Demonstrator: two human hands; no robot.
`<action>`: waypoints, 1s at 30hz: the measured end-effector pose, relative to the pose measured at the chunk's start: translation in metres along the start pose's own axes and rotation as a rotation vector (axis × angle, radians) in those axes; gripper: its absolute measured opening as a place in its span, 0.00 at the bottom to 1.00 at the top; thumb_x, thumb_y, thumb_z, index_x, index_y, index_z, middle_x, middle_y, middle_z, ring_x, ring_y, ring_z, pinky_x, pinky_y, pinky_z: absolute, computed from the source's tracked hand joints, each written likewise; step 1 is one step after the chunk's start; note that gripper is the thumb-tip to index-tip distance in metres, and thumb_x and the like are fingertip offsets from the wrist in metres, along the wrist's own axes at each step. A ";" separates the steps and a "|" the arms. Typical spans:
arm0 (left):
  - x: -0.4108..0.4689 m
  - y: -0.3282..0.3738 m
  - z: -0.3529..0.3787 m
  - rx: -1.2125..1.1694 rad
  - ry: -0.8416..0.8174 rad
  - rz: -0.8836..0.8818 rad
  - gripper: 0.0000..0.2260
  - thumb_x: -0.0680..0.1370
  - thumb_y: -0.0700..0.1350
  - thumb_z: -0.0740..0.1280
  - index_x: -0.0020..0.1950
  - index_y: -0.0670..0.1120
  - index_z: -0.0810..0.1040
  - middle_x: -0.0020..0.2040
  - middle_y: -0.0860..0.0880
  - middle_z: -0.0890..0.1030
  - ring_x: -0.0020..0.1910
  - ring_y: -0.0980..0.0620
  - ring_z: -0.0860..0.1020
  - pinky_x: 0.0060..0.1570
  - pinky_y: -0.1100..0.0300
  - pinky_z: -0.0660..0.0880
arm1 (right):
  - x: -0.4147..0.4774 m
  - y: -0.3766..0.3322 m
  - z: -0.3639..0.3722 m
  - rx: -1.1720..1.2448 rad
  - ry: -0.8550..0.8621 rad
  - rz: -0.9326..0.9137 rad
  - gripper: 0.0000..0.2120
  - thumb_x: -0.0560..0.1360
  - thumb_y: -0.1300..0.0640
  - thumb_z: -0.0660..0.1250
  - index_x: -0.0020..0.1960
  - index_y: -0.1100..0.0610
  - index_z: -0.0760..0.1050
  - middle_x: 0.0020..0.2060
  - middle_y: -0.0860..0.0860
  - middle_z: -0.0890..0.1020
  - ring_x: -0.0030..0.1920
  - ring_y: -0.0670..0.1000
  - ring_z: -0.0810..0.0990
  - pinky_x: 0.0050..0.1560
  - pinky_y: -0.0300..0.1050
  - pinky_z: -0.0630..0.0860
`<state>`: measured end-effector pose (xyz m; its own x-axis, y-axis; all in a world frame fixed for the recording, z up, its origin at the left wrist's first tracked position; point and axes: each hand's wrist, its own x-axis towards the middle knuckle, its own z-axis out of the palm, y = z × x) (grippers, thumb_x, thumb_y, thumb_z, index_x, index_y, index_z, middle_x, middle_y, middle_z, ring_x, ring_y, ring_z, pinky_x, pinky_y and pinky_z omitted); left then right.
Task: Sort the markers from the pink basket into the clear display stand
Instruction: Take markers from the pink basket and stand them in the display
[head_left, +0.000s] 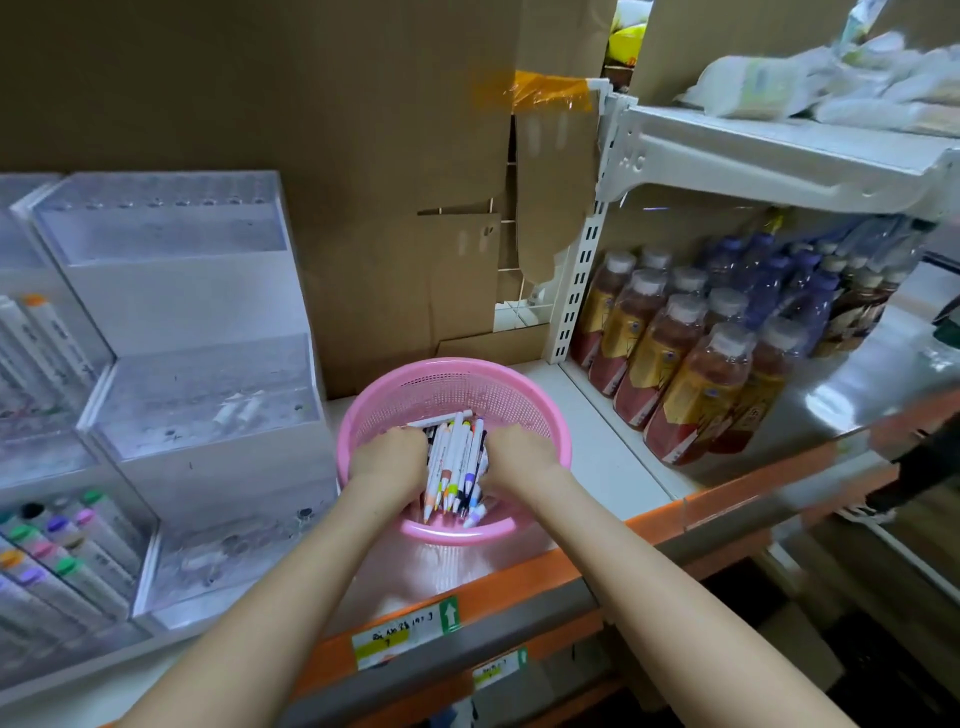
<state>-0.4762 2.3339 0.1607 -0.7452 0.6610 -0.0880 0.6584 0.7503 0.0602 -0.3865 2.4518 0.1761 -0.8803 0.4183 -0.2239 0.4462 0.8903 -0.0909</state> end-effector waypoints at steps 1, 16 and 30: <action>0.000 0.000 -0.001 -0.003 -0.002 0.001 0.10 0.77 0.38 0.60 0.54 0.45 0.77 0.50 0.46 0.81 0.47 0.47 0.79 0.36 0.57 0.72 | 0.001 -0.001 0.000 0.030 0.004 0.013 0.04 0.71 0.60 0.64 0.46 0.58 0.74 0.38 0.51 0.76 0.39 0.54 0.76 0.31 0.42 0.68; -0.001 -0.003 0.000 -0.214 0.007 -0.038 0.07 0.75 0.37 0.63 0.48 0.45 0.78 0.40 0.49 0.80 0.37 0.51 0.78 0.31 0.59 0.74 | 0.008 -0.004 -0.003 0.429 0.106 0.185 0.15 0.73 0.66 0.65 0.32 0.56 0.63 0.30 0.50 0.70 0.33 0.51 0.70 0.27 0.42 0.62; -0.005 -0.005 -0.008 -0.352 0.046 -0.015 0.05 0.72 0.36 0.66 0.44 0.46 0.74 0.40 0.49 0.80 0.36 0.52 0.76 0.30 0.59 0.71 | 0.008 -0.002 0.000 0.416 0.110 0.059 0.11 0.73 0.66 0.66 0.45 0.55 0.65 0.41 0.53 0.74 0.44 0.55 0.72 0.39 0.47 0.67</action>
<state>-0.4767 2.3271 0.1690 -0.7635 0.6441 -0.0472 0.5767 0.7129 0.3990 -0.3943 2.4535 0.1748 -0.8534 0.5027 -0.1376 0.5032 0.7257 -0.4692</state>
